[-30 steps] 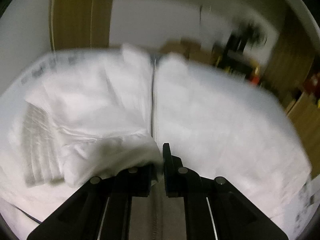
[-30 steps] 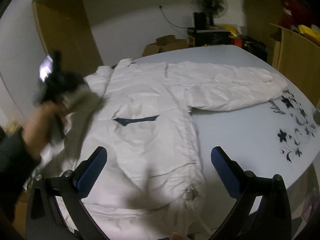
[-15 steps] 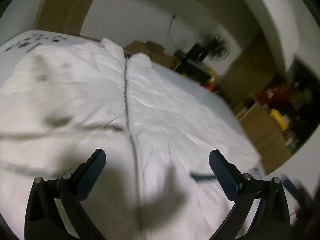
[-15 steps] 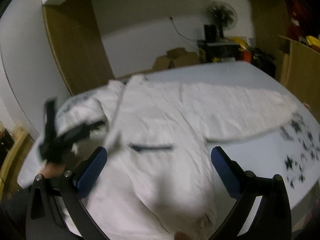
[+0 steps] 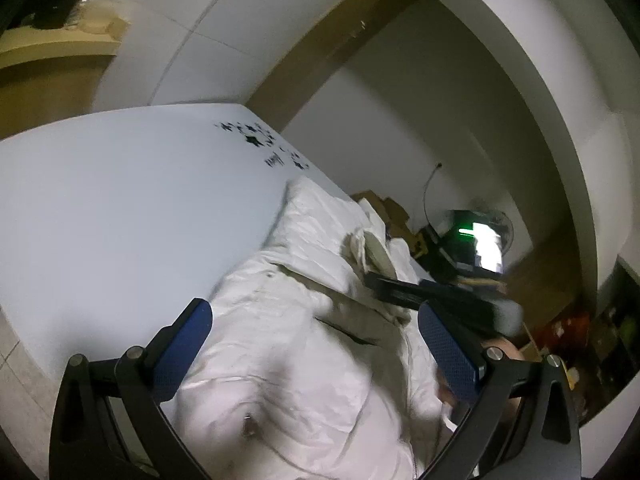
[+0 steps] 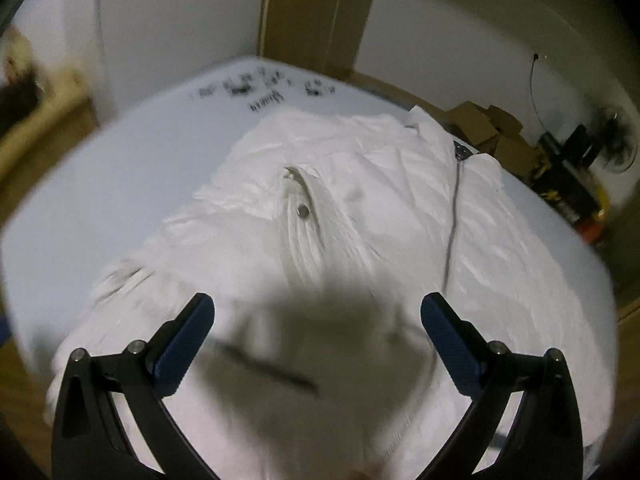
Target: Fold large clothes
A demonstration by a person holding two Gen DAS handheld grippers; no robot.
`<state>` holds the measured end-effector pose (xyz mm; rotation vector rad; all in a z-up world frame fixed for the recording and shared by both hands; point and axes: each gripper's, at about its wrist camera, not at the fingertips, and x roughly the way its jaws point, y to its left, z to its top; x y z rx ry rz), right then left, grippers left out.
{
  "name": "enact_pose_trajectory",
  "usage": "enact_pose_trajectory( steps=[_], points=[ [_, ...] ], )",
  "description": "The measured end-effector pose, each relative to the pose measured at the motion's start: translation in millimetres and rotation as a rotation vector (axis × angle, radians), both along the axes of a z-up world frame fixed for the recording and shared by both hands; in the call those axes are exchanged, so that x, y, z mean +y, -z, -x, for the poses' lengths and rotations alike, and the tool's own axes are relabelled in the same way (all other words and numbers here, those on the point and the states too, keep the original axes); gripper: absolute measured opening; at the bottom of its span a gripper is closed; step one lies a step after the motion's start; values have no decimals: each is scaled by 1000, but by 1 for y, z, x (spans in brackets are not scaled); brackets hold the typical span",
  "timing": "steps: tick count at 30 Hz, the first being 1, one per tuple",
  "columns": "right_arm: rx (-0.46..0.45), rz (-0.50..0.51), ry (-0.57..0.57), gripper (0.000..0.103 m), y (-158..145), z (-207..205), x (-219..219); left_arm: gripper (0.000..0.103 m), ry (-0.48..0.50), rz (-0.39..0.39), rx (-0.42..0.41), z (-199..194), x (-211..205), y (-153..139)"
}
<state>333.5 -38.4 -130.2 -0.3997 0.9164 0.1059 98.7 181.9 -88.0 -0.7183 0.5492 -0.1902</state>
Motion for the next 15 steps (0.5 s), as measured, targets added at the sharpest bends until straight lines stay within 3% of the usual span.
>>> enact_pose_trajectory(
  steps=[1,2,3,4,5,7,11,15],
  points=[
    [-2,51,22,100,8,-11,6,103,-4,6,-2,2,4,0],
    [15,94,34,85,17,-22,10,103,-1,14,0,3,8,0],
    [40,105,37,46,24,-28,8,103,3,19,3,4,9,1],
    [79,76,54,27,30,-36,2,103,11,28,6,5,10,1],
    [94,38,58,17,26,-37,-8,103,19,33,6,5,10,0],
    [104,-75,78,11,14,-36,-34,103,32,33,5,0,4,3],
    [101,-463,172,10,-20,-26,-125,103,68,28,11,-14,-8,6],
    [85,-694,410,11,-5,-22,-240,103,118,21,12,-22,-26,6]
  ],
)
